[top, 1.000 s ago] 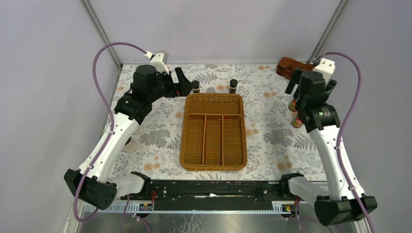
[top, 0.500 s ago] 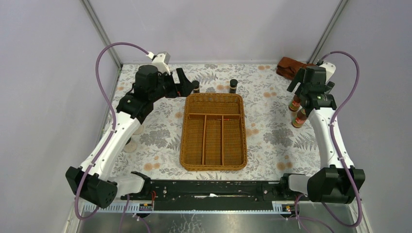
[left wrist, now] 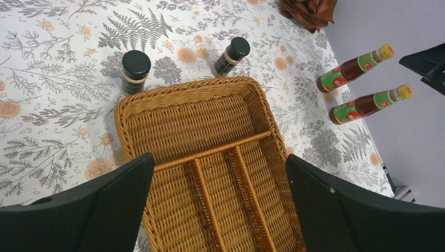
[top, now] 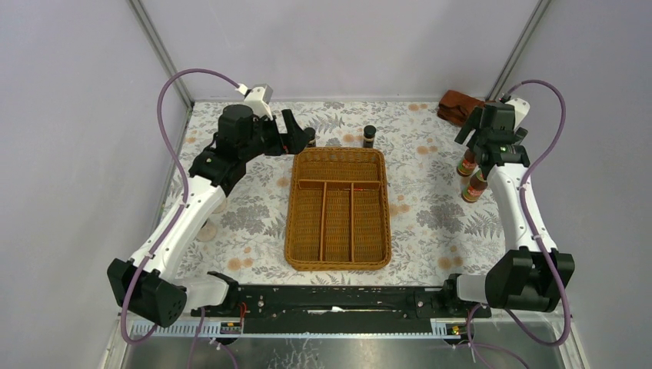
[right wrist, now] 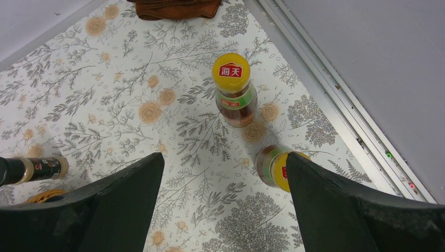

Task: Organize the condiment bottles
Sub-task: Pick up the bottle from the center of the board.

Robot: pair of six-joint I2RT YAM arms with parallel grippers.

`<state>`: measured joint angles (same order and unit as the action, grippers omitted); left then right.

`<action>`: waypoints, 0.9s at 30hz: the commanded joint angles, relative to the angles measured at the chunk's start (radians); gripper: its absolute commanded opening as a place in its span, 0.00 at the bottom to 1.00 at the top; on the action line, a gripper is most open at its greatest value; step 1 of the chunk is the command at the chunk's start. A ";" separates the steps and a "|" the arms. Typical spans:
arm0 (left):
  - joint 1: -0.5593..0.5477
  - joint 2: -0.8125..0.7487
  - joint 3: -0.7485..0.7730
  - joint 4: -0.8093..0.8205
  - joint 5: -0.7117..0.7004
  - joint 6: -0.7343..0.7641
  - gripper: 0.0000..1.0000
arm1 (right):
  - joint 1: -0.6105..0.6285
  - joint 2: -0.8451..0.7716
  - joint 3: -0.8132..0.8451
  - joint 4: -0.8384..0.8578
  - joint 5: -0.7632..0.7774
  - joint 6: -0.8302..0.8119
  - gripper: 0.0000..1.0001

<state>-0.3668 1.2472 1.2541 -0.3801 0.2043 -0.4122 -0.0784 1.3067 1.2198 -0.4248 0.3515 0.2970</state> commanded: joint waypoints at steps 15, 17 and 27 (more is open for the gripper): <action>-0.007 -0.002 -0.064 0.124 0.024 0.000 0.99 | -0.043 0.133 0.057 0.110 0.020 -0.004 0.90; -0.007 -0.001 -0.065 0.129 0.024 0.000 0.99 | -0.049 0.147 0.061 0.118 0.018 -0.006 0.90; -0.007 0.008 -0.083 0.151 0.025 -0.004 0.99 | -0.073 0.205 0.093 0.142 -0.001 -0.008 0.87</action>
<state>-0.3668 1.2472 1.1862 -0.2920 0.2222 -0.4126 -0.1421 1.4925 1.2560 -0.3290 0.3538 0.2951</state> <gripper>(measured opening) 0.989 0.879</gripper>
